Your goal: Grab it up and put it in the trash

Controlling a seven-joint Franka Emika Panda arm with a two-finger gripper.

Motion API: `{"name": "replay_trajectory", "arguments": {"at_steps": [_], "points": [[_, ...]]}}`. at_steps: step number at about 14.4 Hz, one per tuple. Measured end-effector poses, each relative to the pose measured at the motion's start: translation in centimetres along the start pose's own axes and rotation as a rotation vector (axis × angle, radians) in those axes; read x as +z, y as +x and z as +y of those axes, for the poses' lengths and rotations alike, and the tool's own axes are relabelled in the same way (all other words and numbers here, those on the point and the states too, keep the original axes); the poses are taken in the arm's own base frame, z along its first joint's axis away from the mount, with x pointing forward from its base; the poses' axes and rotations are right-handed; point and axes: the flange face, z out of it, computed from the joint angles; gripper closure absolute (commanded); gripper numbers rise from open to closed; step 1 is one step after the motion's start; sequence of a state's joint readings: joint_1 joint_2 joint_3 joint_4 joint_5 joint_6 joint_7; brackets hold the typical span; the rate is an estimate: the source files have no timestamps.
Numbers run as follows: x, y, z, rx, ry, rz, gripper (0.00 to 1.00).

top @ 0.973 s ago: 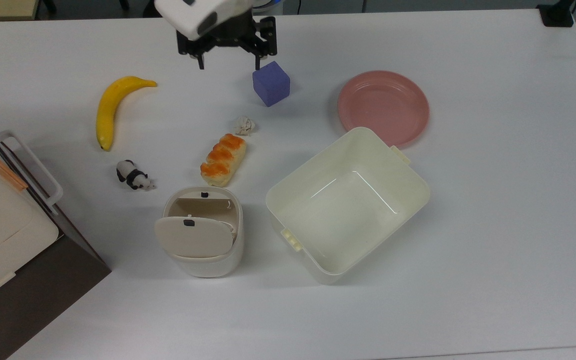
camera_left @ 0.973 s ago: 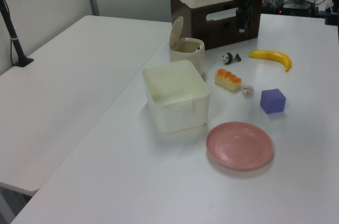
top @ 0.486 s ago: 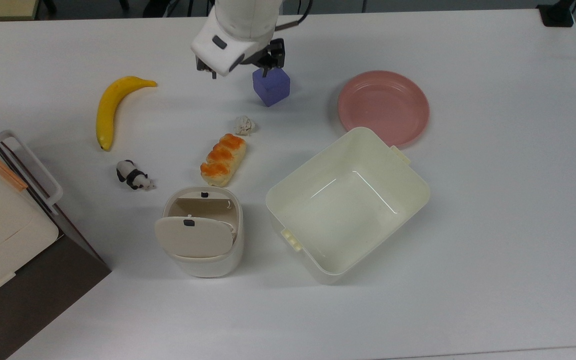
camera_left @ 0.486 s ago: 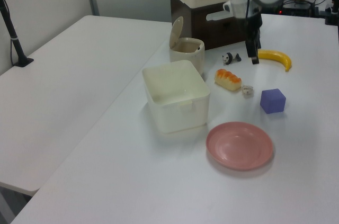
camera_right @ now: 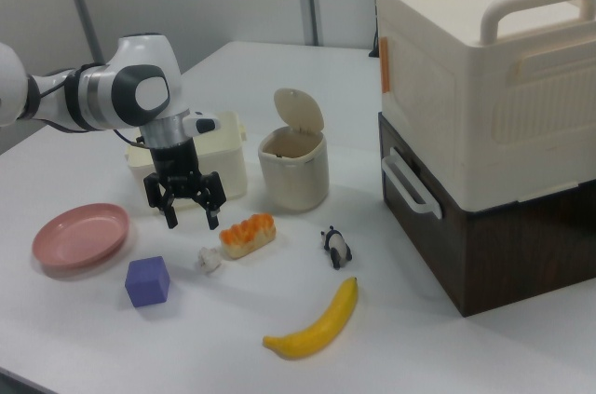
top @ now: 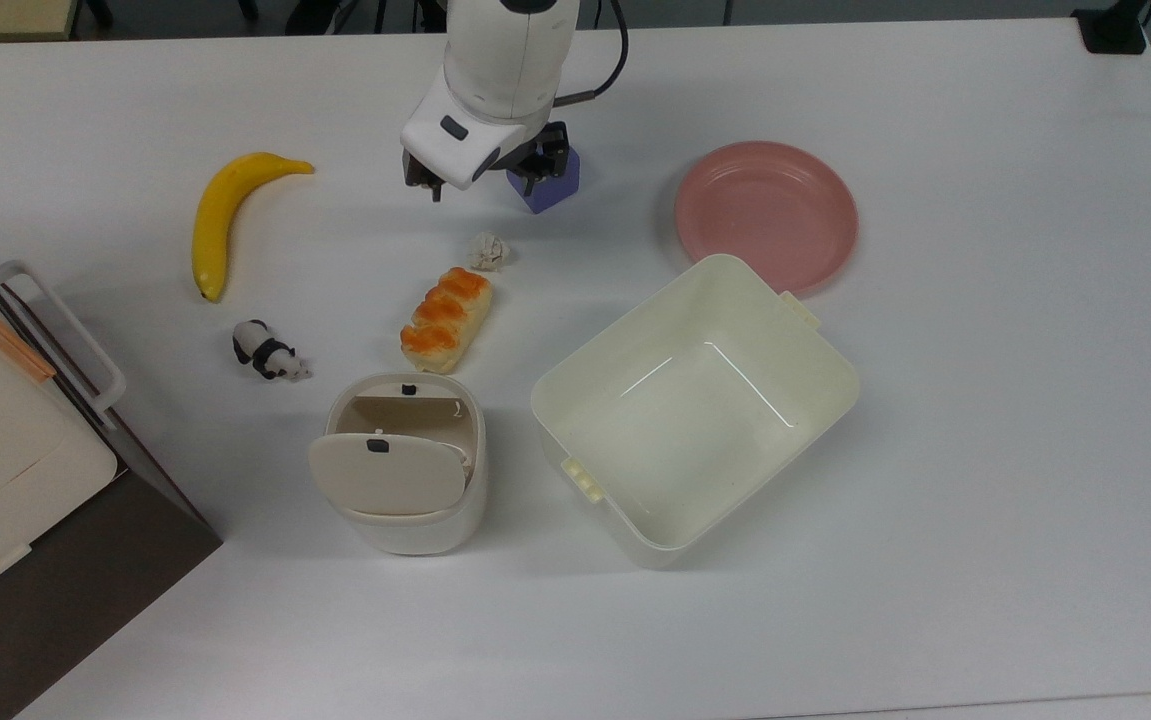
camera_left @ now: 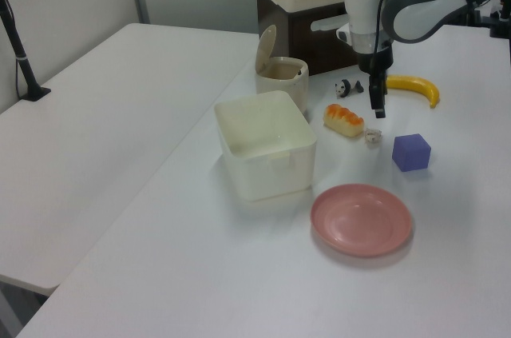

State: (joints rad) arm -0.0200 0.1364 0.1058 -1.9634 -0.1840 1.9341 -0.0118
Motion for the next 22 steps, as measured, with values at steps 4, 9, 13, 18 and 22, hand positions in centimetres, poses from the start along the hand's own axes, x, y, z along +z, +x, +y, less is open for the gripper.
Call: {"name": "replay_trajectory", "arguments": {"at_steps": [4, 9, 13, 18, 22], "points": [[1.0, 0.8, -0.4, 0.011, 0.004, 0.066, 0.07], [3.6, 1.2, -1.1, -0.010, -0.008, 0.029, 0.06], [5.1, 1.0, -1.7, -0.035, -0.032, -0.001, 0.06], [6.5, 0.9, -1.7, -0.049, -0.051, -0.026, 0.07], [7.0, 0.9, -1.5, -0.045, -0.049, -0.035, 0.07]]}}
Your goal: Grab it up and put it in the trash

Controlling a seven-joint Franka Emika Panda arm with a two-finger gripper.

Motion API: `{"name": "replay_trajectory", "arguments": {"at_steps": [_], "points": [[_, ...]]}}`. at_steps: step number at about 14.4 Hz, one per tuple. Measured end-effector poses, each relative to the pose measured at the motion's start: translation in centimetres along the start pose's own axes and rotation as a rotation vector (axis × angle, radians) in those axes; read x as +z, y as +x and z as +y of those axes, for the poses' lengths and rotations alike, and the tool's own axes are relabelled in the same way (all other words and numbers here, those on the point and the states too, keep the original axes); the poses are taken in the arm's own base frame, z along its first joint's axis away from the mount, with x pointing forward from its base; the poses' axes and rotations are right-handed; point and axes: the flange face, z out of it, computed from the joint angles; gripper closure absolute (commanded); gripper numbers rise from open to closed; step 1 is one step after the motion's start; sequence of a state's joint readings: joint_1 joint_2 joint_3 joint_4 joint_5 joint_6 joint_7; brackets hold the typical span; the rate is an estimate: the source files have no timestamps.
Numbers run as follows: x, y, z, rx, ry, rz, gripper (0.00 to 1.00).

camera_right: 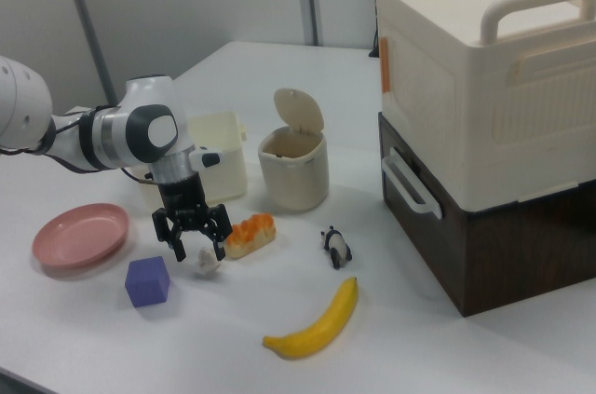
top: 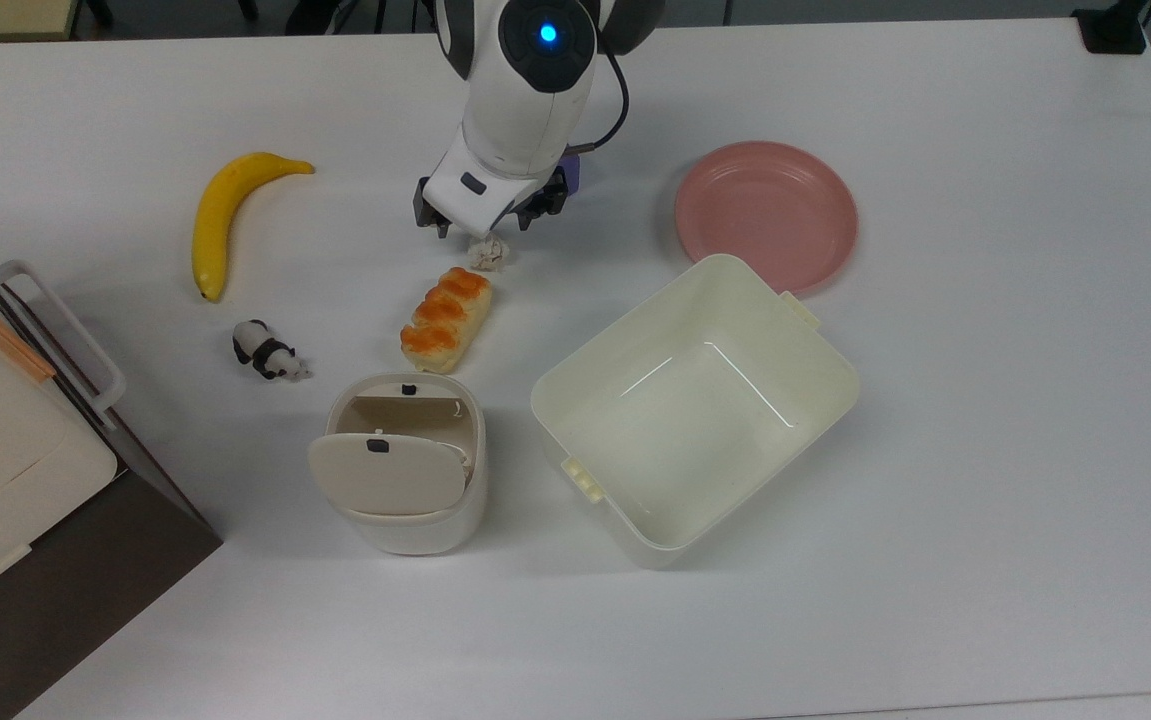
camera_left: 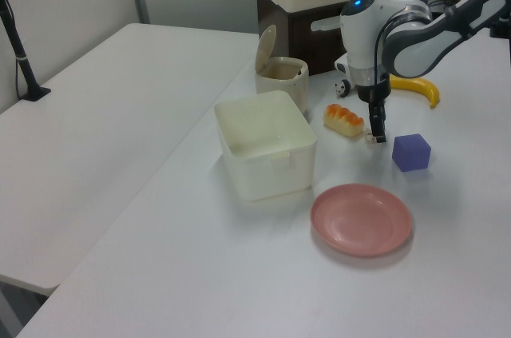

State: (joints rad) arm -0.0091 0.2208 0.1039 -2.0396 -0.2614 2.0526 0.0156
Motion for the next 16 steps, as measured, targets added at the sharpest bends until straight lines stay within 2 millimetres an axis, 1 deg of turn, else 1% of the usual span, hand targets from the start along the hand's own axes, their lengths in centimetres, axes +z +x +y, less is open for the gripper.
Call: {"name": "replay_trajectory", "arguments": {"at_steps": [5, 12, 13, 14, 15, 16], "points": [[0.5, 0.2, -0.1, -0.003, 0.002, -0.008, 0.07], [-0.5, 1.0, 0.0, -0.001, 0.001, 0.060, 0.07], [-0.6, 1.1, 0.0, -0.001, 0.002, 0.071, 0.09], [-0.6, 1.2, 0.0, -0.001, 0.002, 0.078, 0.16], [-0.6, 1.3, 0.0, -0.001, 0.002, 0.080, 0.16], [-0.5, 1.3, 0.0, -0.001, 0.002, 0.079, 0.20]]}}
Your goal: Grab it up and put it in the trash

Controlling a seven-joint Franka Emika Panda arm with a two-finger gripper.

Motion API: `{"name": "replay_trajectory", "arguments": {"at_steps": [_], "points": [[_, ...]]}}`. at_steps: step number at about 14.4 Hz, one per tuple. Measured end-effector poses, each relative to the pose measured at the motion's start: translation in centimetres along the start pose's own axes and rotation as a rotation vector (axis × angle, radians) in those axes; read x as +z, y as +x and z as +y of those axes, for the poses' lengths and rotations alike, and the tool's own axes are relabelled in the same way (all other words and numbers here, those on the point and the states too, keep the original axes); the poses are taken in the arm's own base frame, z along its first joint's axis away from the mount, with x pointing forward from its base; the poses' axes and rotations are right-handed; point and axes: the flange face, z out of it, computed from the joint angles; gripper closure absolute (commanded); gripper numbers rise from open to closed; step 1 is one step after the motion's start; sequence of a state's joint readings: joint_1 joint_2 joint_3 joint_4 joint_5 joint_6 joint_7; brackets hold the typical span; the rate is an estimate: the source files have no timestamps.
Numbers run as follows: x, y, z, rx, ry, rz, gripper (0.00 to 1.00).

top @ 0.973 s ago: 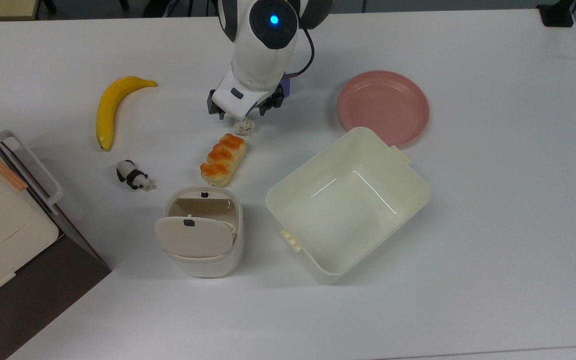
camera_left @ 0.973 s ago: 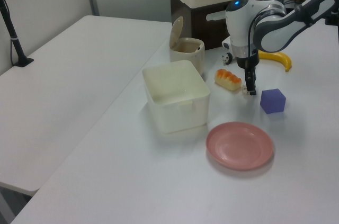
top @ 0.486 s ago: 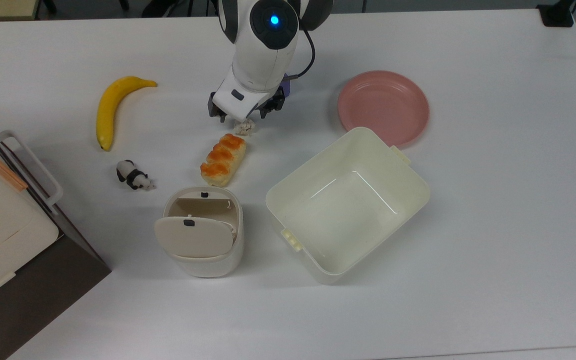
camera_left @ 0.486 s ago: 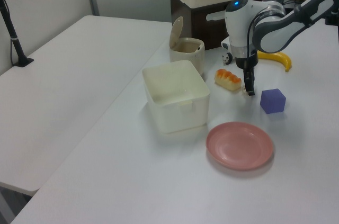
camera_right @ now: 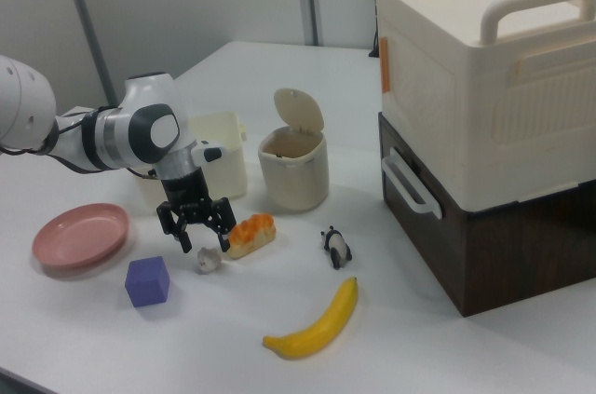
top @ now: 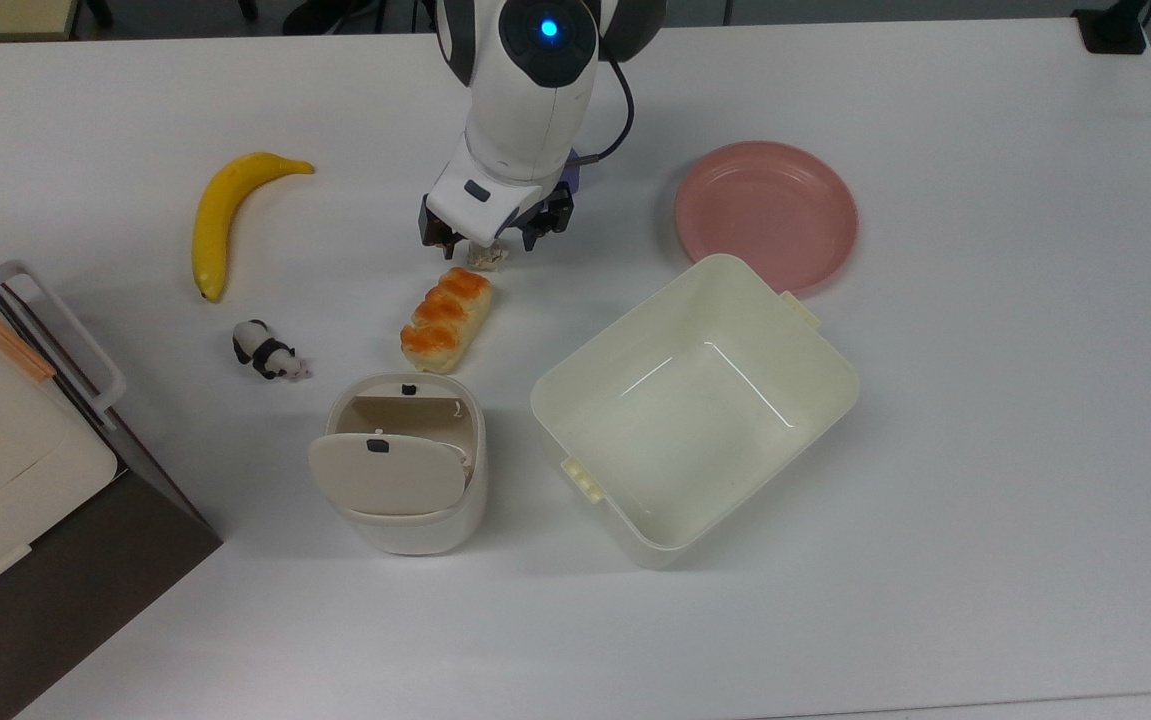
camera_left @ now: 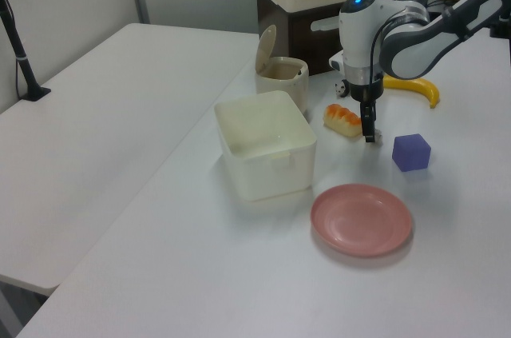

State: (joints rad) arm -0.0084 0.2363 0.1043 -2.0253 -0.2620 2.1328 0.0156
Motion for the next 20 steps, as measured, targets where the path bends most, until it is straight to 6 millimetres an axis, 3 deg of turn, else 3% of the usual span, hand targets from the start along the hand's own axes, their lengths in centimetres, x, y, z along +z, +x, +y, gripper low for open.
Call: {"name": "replay_trajectory", "arguments": {"at_steps": [1, 2, 10, 14, 17, 19, 20], "points": [[0.0, 0.0, 0.0, 0.000, 0.000, -0.001, 0.22], [0.1, 0.0, 0.0, 0.000, 0.000, -0.001, 0.31], [0.4, 0.0, 0.0, 0.001, 0.002, -0.006, 0.37], [0.9, -0.1, -0.1, -0.001, 0.003, -0.017, 0.51], [1.4, -0.2, -0.2, -0.003, 0.005, -0.027, 0.74], [1.5, -0.2, -0.2, -0.004, 0.004, -0.029, 0.85], [1.5, -0.2, -0.1, -0.004, 0.003, -0.029, 0.85]]}}
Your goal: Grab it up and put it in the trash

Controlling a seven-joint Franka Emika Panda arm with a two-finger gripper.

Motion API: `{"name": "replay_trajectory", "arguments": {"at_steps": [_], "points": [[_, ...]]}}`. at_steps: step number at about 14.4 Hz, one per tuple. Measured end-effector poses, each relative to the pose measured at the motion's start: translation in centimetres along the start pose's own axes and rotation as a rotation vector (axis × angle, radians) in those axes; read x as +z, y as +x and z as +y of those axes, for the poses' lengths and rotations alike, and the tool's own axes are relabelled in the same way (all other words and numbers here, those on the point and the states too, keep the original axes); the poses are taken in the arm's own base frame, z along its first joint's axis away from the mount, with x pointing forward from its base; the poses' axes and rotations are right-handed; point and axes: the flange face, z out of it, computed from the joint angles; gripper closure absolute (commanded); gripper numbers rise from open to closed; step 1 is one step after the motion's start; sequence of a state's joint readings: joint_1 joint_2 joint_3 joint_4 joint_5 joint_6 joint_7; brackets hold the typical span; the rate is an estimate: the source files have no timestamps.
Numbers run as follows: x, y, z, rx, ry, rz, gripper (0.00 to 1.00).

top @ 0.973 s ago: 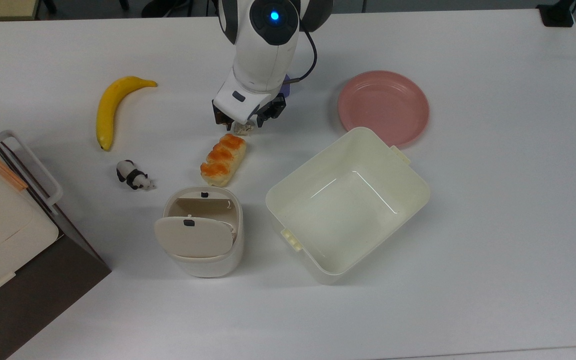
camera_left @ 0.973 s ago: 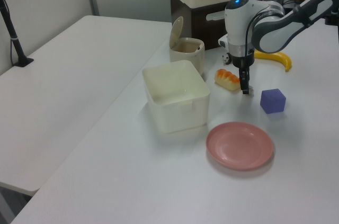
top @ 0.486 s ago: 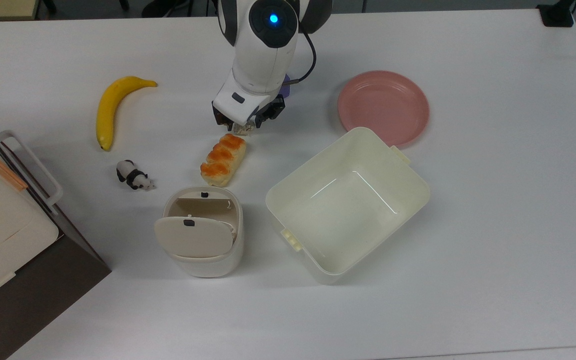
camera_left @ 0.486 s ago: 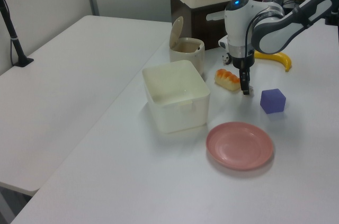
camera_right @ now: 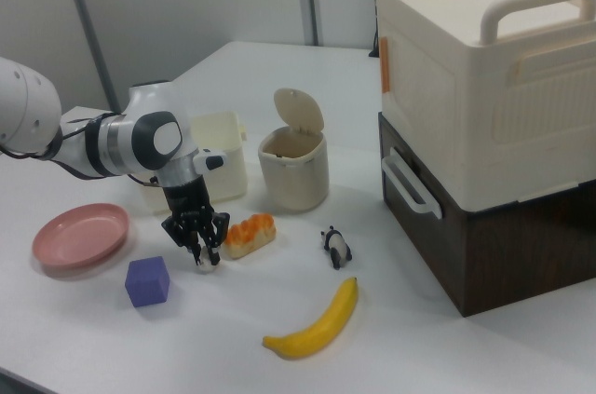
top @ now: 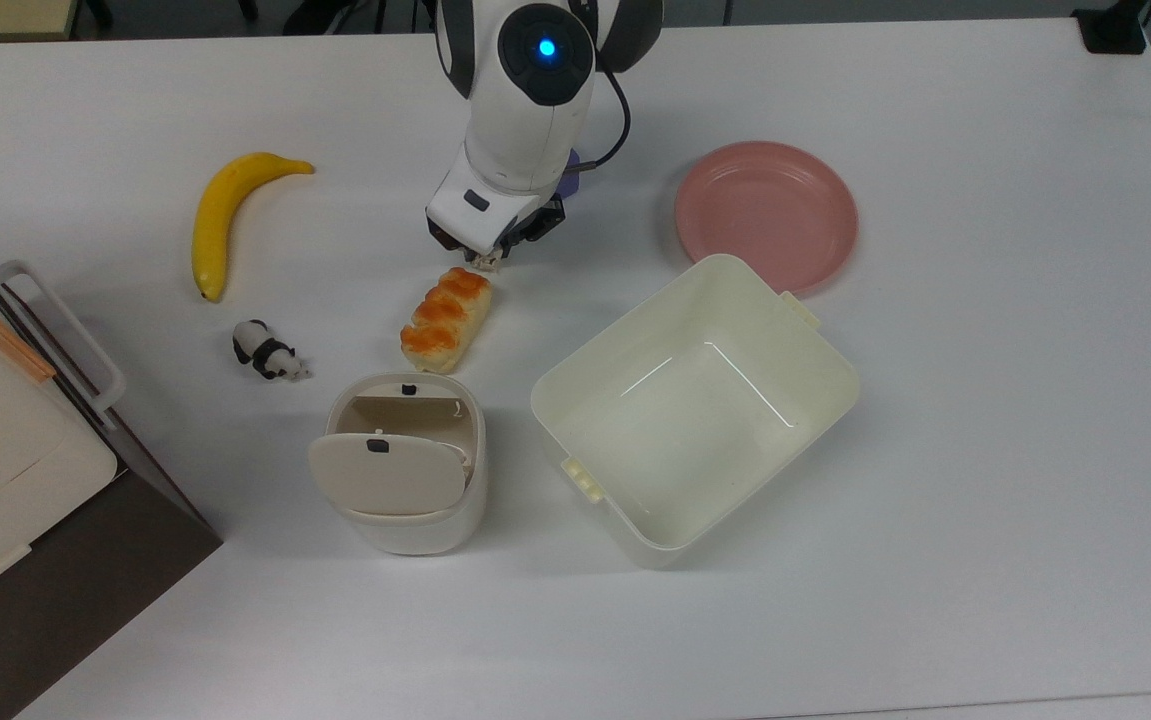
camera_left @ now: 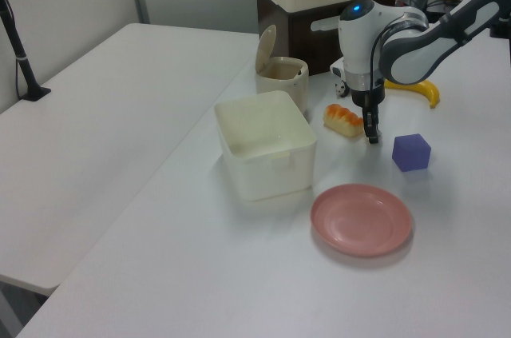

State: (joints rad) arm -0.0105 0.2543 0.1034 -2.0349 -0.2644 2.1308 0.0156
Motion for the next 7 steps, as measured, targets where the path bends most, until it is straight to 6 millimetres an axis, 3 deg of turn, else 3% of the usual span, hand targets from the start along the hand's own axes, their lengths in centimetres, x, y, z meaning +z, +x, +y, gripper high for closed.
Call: {"name": "replay_trajectory", "arguments": {"at_steps": [5, 7], "points": [[-0.6, 0.1, 0.2, 0.003, -0.002, 0.010, 0.85], [-2.2, 0.8, 0.6, 0.012, -0.007, 0.044, 0.85]]}}
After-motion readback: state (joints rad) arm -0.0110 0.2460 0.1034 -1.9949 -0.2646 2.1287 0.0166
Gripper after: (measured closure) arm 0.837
